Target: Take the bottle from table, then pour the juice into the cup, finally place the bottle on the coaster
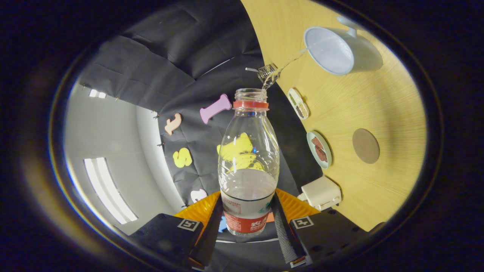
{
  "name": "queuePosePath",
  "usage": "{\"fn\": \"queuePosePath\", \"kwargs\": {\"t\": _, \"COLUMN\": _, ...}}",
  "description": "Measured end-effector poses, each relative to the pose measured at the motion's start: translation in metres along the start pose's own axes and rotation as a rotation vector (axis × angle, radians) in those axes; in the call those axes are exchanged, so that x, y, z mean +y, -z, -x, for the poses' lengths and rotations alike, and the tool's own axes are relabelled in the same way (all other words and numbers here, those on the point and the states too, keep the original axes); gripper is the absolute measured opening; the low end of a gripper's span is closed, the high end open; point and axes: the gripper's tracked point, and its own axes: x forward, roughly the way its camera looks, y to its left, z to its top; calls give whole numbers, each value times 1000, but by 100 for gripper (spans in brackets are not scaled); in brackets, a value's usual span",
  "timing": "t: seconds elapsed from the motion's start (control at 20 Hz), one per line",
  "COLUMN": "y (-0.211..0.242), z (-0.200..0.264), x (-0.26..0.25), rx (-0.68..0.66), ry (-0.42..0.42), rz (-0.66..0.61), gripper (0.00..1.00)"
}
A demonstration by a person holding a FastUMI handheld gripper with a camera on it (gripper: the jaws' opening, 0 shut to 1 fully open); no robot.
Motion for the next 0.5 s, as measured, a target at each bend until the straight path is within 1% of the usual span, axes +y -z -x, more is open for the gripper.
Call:
{"fn": "queuePosePath", "kwargs": {"t": 0.1, "y": 0, "z": -3, "x": 7, "rx": -10, "ry": -16, "rz": -19, "gripper": 73}}
{"fn": "queuePosePath", "kwargs": {"t": 0.3, "y": 0, "z": -9, "x": 11, "rx": -19, "ry": -15, "rz": -38, "gripper": 73}}
{"fn": "queuePosePath", "kwargs": {"t": 0.5, "y": 1, "z": -16, "x": 21, "rx": -25, "ry": -34, "rz": -65, "gripper": 74}}
